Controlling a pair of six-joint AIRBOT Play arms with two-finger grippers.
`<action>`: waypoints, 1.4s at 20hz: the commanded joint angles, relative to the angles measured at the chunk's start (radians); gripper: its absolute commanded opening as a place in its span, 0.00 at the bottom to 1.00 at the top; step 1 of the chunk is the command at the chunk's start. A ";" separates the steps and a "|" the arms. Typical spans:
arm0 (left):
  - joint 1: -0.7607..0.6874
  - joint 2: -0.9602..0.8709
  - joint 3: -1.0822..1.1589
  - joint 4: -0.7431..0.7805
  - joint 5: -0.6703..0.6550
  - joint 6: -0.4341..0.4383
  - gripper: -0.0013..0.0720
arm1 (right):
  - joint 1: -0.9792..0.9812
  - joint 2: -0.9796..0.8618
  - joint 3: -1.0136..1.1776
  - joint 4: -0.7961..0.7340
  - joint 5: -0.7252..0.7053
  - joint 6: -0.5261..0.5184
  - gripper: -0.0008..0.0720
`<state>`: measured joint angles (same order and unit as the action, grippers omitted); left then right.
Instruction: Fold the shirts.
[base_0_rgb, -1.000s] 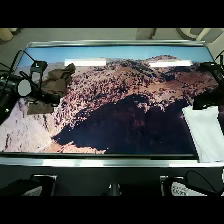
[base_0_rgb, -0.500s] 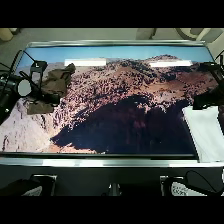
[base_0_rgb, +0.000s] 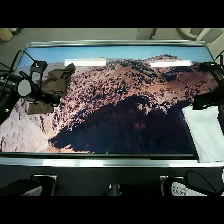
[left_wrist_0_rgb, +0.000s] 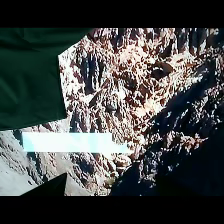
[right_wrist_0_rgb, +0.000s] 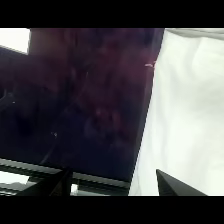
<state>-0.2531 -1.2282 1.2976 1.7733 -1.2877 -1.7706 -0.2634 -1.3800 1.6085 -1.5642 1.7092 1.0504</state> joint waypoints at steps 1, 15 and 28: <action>0.000 -0.003 -0.003 -0.005 0.113 -0.063 0.91 | 0.001 -0.001 0.000 0.000 -0.056 0.008 0.73; 0.192 -0.405 0.246 -0.039 0.342 -0.167 0.86 | 0.002 -0.086 -0.001 0.122 -0.517 -0.013 0.78; 0.392 -0.774 0.542 -0.401 0.277 -0.179 0.06 | 0.001 -0.145 0.000 0.344 -0.431 -0.151 0.79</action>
<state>0.1329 -1.9915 1.8278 1.4075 -1.0161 -1.9717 -0.2619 -1.5318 1.6081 -1.2610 1.2743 0.9188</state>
